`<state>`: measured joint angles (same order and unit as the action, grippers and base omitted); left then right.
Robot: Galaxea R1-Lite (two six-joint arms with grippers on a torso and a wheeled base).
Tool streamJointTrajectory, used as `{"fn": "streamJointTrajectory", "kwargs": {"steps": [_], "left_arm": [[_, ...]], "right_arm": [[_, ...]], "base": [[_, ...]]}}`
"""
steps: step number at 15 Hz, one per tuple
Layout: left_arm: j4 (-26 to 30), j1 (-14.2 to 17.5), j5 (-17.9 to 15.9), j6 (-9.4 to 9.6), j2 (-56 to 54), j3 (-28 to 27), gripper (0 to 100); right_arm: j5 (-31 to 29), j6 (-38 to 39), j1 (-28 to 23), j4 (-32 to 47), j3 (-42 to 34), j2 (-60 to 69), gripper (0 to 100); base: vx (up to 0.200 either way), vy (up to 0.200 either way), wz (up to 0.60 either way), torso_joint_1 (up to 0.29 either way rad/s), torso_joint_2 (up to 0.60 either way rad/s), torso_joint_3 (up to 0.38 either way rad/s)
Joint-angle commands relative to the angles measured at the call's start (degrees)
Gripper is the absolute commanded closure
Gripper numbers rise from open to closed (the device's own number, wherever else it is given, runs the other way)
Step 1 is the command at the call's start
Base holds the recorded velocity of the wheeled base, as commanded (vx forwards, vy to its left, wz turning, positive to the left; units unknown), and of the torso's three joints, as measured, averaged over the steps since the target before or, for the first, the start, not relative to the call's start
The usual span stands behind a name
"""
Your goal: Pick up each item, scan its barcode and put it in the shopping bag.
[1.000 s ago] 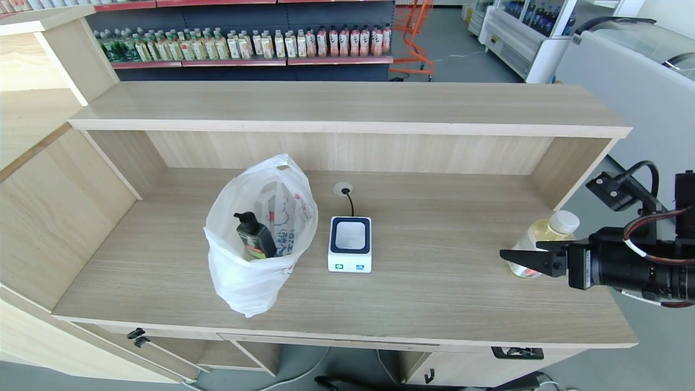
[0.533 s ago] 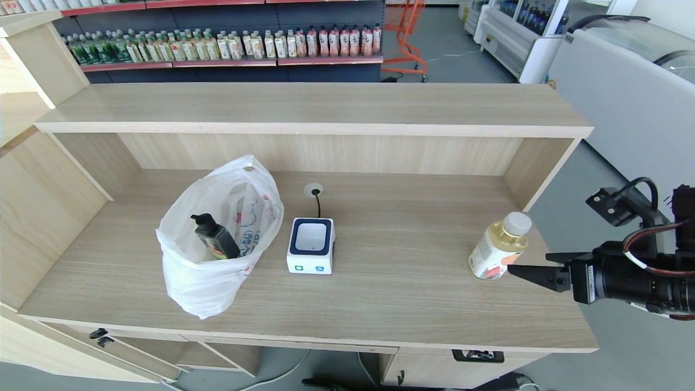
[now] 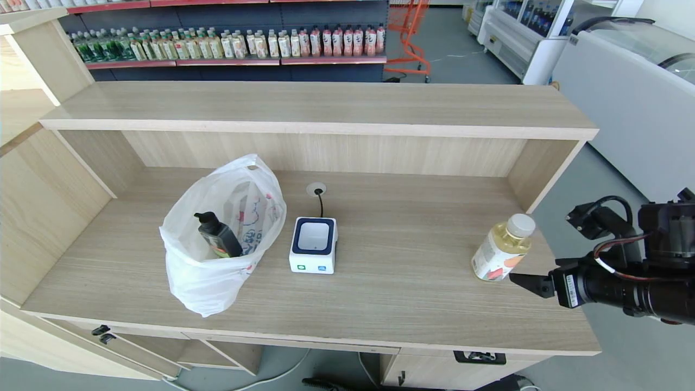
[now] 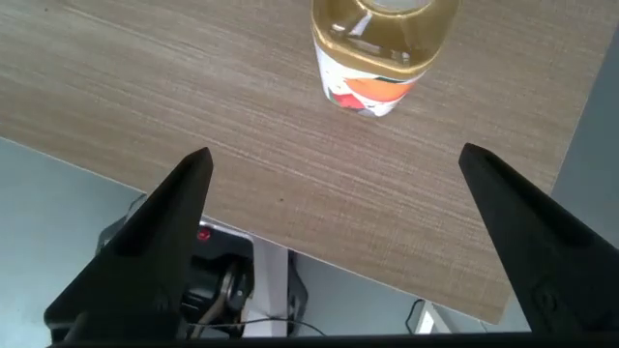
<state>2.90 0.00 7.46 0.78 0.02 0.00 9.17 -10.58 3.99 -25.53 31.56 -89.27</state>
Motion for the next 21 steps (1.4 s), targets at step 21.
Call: {"fn": "streamJointTrajectory", "kwargs": {"steps": [21], "left_arm": [[0.0,0.0,0.0,0.01,0.0,0.0,0]], "right_arm": [[-1.8,2.5,7.0,-41.5,0.5,-27.7,0]], "base": [[0.0,0.0,0.0,0.0,0.0,0.0]]}}
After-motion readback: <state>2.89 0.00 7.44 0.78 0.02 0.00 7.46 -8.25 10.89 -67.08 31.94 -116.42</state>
